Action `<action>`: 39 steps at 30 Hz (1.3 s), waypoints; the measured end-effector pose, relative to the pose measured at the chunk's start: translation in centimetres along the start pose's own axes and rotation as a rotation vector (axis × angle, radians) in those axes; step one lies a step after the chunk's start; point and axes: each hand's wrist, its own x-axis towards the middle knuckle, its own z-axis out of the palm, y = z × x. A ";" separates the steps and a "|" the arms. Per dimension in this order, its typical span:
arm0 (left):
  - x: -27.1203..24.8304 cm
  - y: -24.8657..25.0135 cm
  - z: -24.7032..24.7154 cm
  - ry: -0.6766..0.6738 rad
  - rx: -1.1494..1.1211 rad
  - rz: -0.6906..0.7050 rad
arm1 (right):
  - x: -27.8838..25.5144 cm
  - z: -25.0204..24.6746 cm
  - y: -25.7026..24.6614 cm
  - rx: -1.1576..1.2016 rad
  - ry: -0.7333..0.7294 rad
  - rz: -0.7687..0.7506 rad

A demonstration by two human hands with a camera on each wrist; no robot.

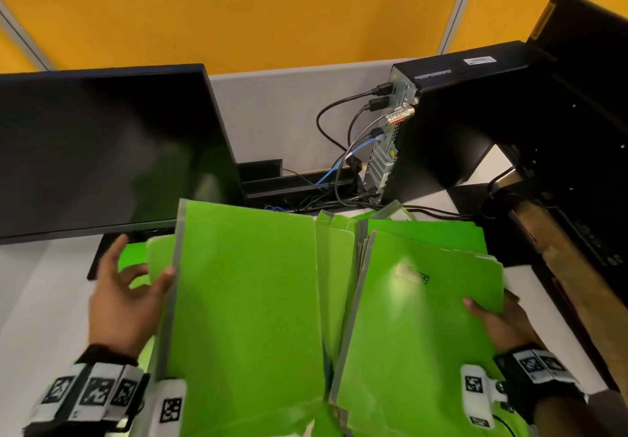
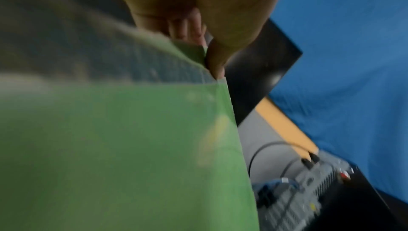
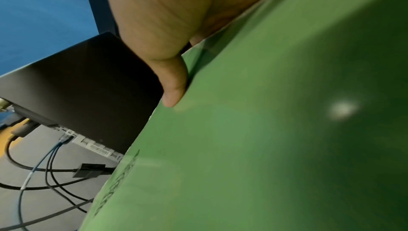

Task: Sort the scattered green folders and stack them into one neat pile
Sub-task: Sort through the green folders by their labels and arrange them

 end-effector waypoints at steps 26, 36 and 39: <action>-13.7 15.1 7.3 -0.866 0.102 0.622 | -0.9 2.5 -3.0 0.057 -0.064 0.008; -11.0 13.2 7.1 -0.705 -0.111 0.290 | -0.5 2.8 -2.0 0.058 -0.064 0.025; -9.0 12.1 4.4 -0.725 0.181 0.343 | -0.5 2.8 -2.1 0.054 -0.063 0.035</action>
